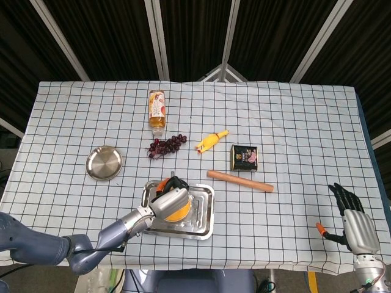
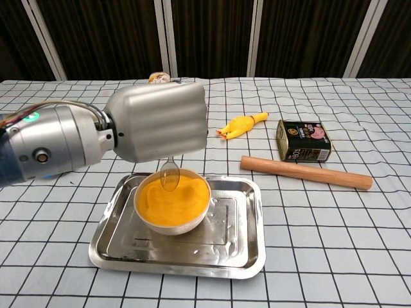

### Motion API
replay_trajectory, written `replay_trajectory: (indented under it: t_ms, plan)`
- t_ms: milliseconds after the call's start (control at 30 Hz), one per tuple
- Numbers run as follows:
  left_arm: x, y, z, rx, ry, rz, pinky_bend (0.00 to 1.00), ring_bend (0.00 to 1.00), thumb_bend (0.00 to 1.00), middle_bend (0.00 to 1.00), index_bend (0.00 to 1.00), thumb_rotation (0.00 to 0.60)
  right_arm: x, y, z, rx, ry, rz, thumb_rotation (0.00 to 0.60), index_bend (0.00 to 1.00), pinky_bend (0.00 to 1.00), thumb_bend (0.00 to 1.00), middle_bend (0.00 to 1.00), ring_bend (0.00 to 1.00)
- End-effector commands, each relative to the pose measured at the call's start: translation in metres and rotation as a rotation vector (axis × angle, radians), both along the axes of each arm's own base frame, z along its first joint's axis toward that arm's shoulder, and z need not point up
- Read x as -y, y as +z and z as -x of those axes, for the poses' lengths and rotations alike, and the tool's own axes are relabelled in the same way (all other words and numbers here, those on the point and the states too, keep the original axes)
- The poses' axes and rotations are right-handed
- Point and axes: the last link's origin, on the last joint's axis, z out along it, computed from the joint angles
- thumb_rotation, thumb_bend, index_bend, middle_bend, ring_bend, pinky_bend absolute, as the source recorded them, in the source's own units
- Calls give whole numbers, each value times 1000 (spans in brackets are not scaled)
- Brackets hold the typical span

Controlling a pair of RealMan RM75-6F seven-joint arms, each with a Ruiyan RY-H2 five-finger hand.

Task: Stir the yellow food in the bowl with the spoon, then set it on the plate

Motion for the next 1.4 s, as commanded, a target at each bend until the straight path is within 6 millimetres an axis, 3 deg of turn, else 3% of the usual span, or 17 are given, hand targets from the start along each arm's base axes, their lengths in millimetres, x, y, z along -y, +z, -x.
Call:
replay_trajectory:
  t_ms: [33,300,833,1200,1400]
  plan:
    - [-6,1,2,-7,9,-16,1000,1000,626,1000,803,600,0,0,0,0,0,1,600,0,0,317,0,0]
    - [-15,-8,1,-38,-6,-37,1000,1000,625,1000,803,600,1,1,0,6,-2,4,600,0,0,318,0,0]
    - [-4,-31,-3,-104,-69,-12,1000,1000,625,1000,803,600,1,2,0,14,0,3,600,0,0,317,0,0]
    - [11,-29,-7,-47,-57,52,1000,1000,625,1000,803,600,0,1,0,9,2,2,600,0,0,317,0,0]
    - [14,-17,-7,-24,-62,56,1000,1000,625,1000,803,600,0,1,0,6,3,0,600,0,0,316,0,0]
